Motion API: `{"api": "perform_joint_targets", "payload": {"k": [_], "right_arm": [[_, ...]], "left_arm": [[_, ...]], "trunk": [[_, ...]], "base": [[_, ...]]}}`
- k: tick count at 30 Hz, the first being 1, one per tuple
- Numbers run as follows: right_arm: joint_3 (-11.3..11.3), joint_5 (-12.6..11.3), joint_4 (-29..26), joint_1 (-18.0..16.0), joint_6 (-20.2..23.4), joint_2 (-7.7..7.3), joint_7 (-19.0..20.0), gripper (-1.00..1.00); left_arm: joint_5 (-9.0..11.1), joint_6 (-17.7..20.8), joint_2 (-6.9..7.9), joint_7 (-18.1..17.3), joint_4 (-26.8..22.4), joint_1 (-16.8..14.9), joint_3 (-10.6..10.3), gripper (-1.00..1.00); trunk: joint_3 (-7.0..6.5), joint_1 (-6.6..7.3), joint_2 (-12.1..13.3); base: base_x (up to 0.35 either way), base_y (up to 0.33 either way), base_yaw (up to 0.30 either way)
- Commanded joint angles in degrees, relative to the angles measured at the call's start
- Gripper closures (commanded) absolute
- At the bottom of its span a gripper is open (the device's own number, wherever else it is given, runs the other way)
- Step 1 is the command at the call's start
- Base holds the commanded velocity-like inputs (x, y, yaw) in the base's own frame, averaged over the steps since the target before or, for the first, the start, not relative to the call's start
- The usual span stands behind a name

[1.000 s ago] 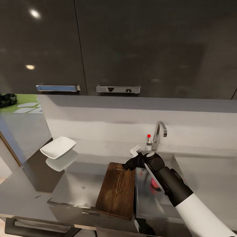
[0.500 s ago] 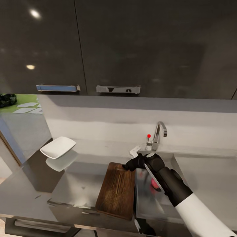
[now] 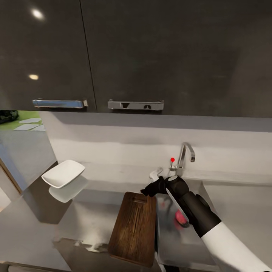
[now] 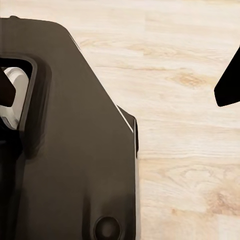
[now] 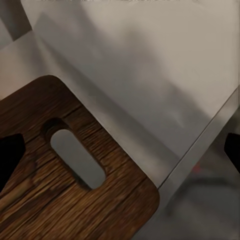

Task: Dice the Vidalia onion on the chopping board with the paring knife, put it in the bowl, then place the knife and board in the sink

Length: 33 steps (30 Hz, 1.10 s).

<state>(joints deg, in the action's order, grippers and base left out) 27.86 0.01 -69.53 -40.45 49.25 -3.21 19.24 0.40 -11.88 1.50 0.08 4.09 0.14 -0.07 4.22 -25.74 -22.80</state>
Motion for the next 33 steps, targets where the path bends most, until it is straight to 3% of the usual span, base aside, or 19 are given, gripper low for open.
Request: {"api": "perform_joint_targets", "payload": {"k": [1,14,33], "right_arm": [[0.09,0.04,-0.03,-0.07,0.23,-0.05,0.10,-1.00],[0.09,-0.09,0.00,-0.07,0.23,-0.05,0.10,-1.00],[0.09,-0.10,0.01,-0.07,0.23,0.04,0.10,-1.00]], "left_arm": [[0.04,-0.30,0.00,0.01,0.12,-0.05,-0.02,-1.00],[0.04,-0.10,-0.09,0.01,0.28,0.03,-0.02,-1.00],[0.04,0.00,-0.09,0.01,0.30,0.04,-0.02,-1.00]], "trunk": [[0.11,-0.04,-0.12],[0.25,-0.04,-0.12],[1.84,-0.04,-0.12]], "base": [[0.045,0.000,0.000],[0.008,0.000,0.000],[0.000,0.000,0.000]]}}
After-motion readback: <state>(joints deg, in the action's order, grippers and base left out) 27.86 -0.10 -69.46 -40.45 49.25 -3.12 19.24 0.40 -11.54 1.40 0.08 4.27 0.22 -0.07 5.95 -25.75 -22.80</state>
